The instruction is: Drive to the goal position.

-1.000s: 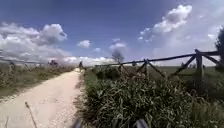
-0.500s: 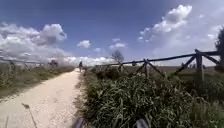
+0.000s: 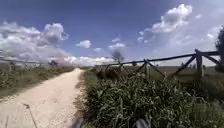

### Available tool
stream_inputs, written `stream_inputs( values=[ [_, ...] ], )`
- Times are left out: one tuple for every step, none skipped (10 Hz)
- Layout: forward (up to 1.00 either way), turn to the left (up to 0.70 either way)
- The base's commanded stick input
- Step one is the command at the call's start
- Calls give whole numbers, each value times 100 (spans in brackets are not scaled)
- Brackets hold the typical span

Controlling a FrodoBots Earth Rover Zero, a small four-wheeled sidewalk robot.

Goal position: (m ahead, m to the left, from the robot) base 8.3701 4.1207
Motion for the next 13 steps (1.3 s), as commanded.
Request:
stream_inputs(
  values=[
    [0,0],
    [0,0],
    [0,0],
    [0,14],
    [0,34],
    [0,63],
    [0,70],
    [0,70],
    [0,70],
    [0,70],
    [0,70],
    [0,70],
    [0,70]
  ],
)
